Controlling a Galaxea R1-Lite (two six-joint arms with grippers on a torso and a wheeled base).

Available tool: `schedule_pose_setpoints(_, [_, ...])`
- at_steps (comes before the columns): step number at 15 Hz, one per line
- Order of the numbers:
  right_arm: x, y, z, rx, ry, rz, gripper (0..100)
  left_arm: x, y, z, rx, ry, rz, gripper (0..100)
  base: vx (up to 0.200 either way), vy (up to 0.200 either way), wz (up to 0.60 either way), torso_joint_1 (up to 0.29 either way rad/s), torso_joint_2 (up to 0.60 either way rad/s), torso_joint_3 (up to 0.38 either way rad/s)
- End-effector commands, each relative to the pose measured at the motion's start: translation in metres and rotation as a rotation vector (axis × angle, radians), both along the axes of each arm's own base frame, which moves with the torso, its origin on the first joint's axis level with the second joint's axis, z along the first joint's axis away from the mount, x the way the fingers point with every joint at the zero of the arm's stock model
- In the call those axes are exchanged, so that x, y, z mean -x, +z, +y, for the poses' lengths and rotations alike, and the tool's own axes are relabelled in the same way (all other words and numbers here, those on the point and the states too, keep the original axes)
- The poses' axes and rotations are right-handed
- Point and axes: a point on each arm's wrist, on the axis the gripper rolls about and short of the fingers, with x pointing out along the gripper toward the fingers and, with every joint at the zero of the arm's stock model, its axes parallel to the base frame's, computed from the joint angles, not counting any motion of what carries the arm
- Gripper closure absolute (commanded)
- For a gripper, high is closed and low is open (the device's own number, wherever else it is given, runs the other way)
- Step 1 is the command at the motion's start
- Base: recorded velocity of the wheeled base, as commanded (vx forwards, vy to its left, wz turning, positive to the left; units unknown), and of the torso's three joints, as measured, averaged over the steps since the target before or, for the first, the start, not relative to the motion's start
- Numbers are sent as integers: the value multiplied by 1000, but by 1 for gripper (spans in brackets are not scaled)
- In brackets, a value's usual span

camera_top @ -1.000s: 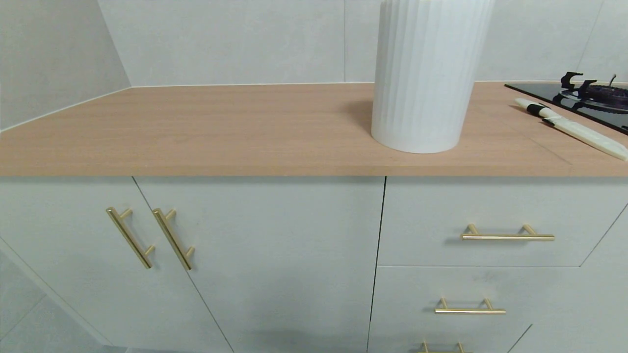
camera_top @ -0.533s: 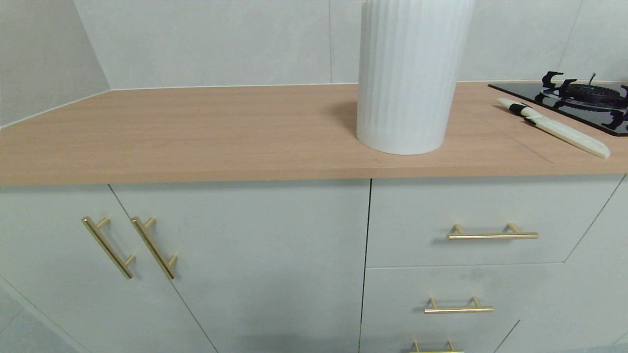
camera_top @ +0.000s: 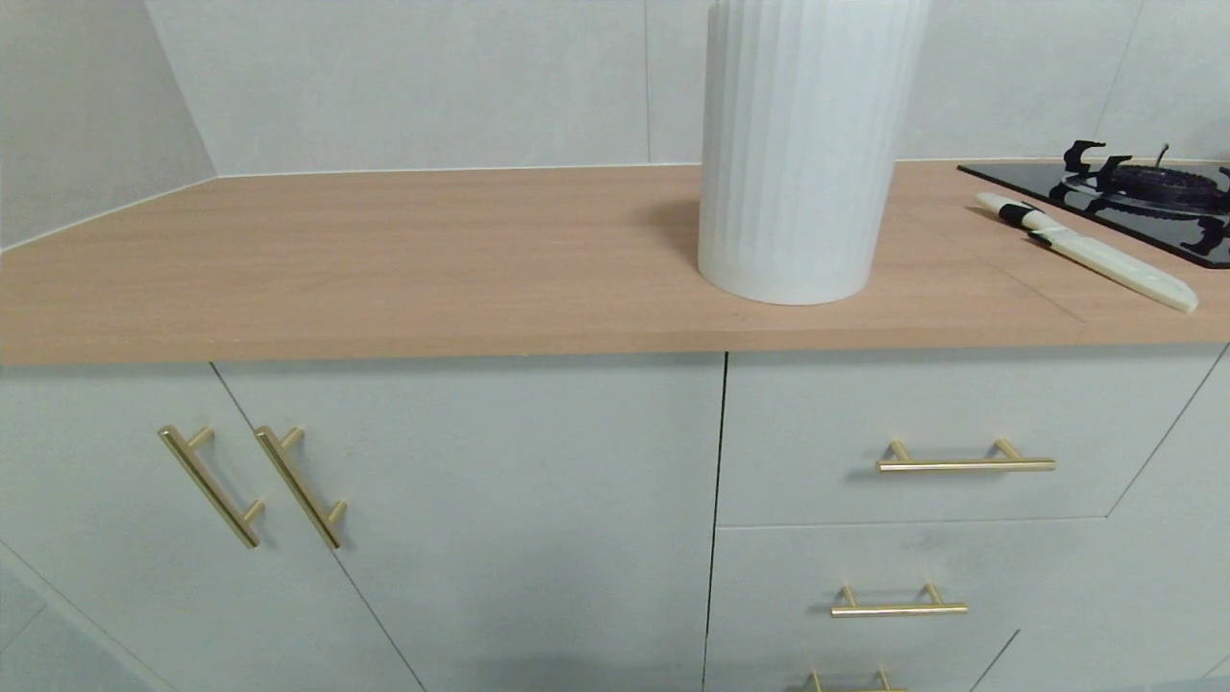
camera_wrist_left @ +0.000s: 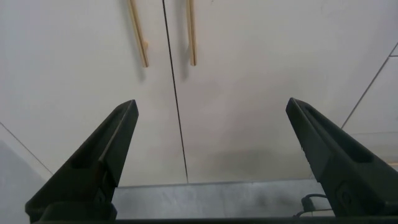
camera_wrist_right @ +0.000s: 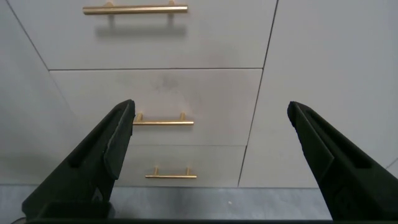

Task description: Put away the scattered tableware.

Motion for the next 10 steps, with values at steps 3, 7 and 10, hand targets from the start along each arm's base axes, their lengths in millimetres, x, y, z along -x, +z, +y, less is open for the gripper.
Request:
schedule_pose_setpoints(3, [0, 0, 0, 0, 1, 1, 0, 0, 0, 0, 0, 0, 1, 0, 0, -200, 0, 9, 2, -1])
schedule_pose_setpoints(7, [0, 0, 0, 0, 1, 1, 0, 0, 0, 0, 0, 1, 1, 0, 0, -150, 0, 2, 3, 1])
schedule_pose_setpoints(10, [0, 0, 0, 0, 1, 1, 0, 0, 0, 0, 0, 1, 2, 0, 0, 0, 0, 0, 0, 0])
